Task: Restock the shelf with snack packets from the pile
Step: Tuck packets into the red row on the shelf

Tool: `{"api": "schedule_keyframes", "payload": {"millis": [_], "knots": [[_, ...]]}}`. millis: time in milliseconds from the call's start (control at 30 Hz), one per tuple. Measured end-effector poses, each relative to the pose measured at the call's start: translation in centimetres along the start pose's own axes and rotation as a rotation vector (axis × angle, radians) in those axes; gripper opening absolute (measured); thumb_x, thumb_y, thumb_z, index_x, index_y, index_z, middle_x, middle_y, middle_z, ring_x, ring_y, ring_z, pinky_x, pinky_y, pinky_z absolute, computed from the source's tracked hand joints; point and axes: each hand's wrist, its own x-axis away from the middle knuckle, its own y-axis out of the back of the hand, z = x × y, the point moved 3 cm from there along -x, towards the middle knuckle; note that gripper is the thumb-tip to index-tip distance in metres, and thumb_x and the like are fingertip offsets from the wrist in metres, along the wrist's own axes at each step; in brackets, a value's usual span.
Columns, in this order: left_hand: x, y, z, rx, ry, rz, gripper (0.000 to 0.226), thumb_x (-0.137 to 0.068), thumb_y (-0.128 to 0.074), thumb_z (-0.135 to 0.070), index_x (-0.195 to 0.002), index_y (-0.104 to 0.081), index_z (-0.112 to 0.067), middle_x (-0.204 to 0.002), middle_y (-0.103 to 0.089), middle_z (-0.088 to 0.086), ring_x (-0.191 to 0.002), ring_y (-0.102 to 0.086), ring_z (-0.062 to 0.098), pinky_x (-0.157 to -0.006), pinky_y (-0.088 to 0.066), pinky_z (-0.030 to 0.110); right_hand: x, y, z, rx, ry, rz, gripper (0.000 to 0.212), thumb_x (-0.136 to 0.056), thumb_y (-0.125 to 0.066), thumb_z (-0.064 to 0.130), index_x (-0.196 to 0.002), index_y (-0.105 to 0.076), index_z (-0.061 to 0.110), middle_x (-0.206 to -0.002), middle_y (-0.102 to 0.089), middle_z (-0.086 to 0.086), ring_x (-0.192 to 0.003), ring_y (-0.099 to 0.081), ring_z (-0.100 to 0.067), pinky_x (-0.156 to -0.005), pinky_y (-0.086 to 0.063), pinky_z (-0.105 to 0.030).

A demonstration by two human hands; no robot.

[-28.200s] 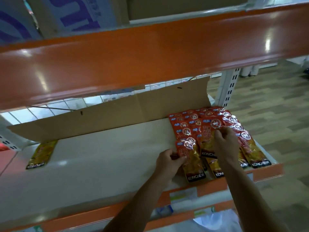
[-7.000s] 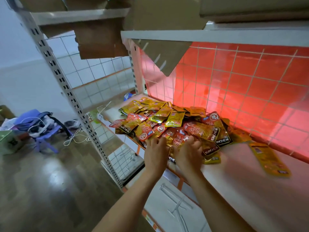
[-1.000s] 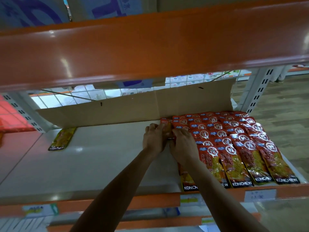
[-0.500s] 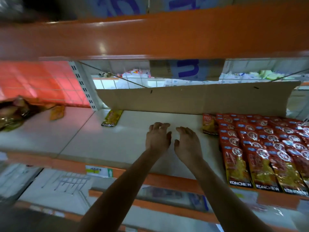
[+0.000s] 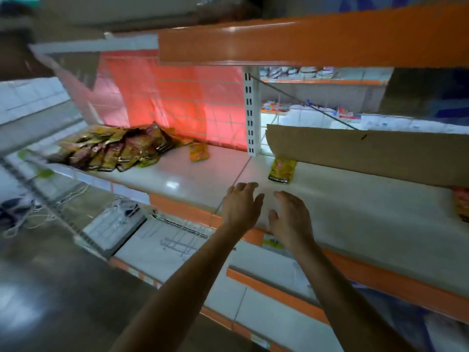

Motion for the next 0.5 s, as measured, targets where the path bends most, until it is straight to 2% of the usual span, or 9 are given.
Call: {"api": "schedule_keyframes", "payload": {"millis": [133,267,367,500], "knots": [[0.1,2.3,5.6,0.004,0.058,-0.023,0.042,-0.097,-0.049,-0.038,-0.134,-0.052,-0.021,-0.135,-0.054,0.007,-0.122,-0.047,0.028,-0.099,-0.042,0.039,-0.6,-3.3,5.0,0.023,0.034,0.022,0.040,-0.091,-0.056,0.018,-0.130,-0.051,0.013,-0.137,-0.052,-0.006,-0.127,-0.045,-0.023,-0.108,-0.032,-0.032],[-0.3,4.1,10.1,0.003,0.111,-0.043,0.042,-0.096,-0.049,-0.038,-0.134,-0.051,-0.020,-0.135,-0.054,0.008,-0.122,-0.046,0.030,-0.099,-0.042,0.040,-1.8,-5.8,9.4,-0.007,0.120,0.035,0.029,-0.086,-0.059,0.014,-0.115,-0.061,0.013,-0.123,-0.061,-0.005,-0.117,-0.053,-0.024,-0.099,-0.039,-0.030],[-1.1,5.4,13.2,-0.016,0.151,-0.058,0.043,-0.096,-0.050,-0.038,-0.135,-0.050,-0.020,-0.135,-0.054,0.008,-0.122,-0.047,0.030,-0.100,-0.042,0.041,-3.0,-7.8,12.3,-0.060,0.138,0.053,0.035,-0.089,-0.060,0.017,-0.123,-0.057,0.013,-0.130,-0.058,-0.005,-0.123,-0.049,-0.023,-0.102,-0.038,-0.029],[-3.2,6.8,17.3,-0.043,0.218,-0.069,0.046,-0.095,-0.051,-0.040,-0.137,-0.048,-0.020,-0.136,-0.053,0.008,-0.124,-0.046,0.030,-0.099,-0.043,0.040,-5.6,-10.5,15.6,-0.112,0.162,0.081,0.035,-0.089,-0.060,0.018,-0.124,-0.056,0.013,-0.131,-0.057,-0.004,-0.122,-0.049,-0.022,-0.101,-0.039,-0.030]]}}
